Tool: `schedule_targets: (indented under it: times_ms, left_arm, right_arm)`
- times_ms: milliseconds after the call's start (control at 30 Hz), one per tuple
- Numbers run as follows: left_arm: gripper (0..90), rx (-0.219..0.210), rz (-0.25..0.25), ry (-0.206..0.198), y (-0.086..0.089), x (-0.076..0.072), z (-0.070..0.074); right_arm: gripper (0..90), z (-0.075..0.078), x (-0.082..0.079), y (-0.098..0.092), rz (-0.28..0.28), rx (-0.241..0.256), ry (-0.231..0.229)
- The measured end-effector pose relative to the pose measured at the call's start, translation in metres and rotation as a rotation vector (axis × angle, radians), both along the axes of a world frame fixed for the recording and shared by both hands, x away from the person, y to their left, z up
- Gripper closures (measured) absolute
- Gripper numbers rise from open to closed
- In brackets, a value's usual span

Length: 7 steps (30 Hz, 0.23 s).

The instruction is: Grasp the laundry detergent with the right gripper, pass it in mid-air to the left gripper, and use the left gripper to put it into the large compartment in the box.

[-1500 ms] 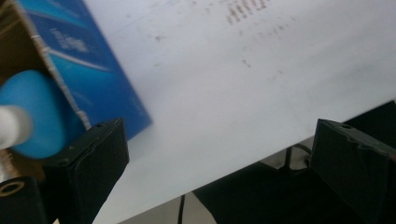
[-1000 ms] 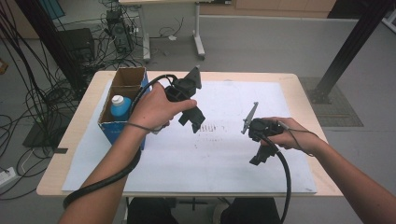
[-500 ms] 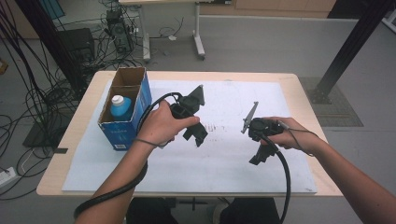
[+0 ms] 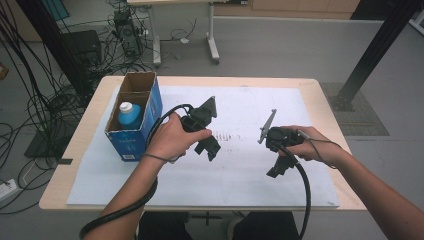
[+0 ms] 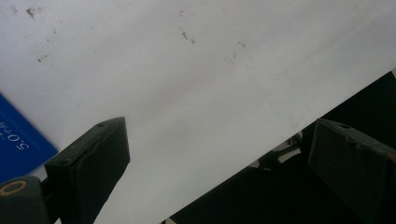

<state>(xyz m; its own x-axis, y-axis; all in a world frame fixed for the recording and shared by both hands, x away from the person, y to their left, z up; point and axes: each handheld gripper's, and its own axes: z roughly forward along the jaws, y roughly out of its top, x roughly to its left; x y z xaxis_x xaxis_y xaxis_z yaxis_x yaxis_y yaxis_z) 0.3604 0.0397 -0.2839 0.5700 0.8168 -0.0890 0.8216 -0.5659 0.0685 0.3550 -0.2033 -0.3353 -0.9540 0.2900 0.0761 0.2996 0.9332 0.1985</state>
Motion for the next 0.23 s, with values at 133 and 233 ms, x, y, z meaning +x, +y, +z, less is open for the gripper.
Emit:
schedule_targets:
  times_ms: [133, 233]
  left_arm:
    - [5.6, 0.001, -0.005, -0.003, -0.0008, -0.003, 0.001]
    - [5.5, -0.008, -0.004, -0.005, -0.0018, -0.0041, 0.0013]
  right_arm:
    - [7.0, 0.0058, -0.0048, 0.0016, -0.009, 0.003, -0.007]
    - [7.0, 0.0104, -0.0096, 0.0018, -0.011, 0.01, -0.016]
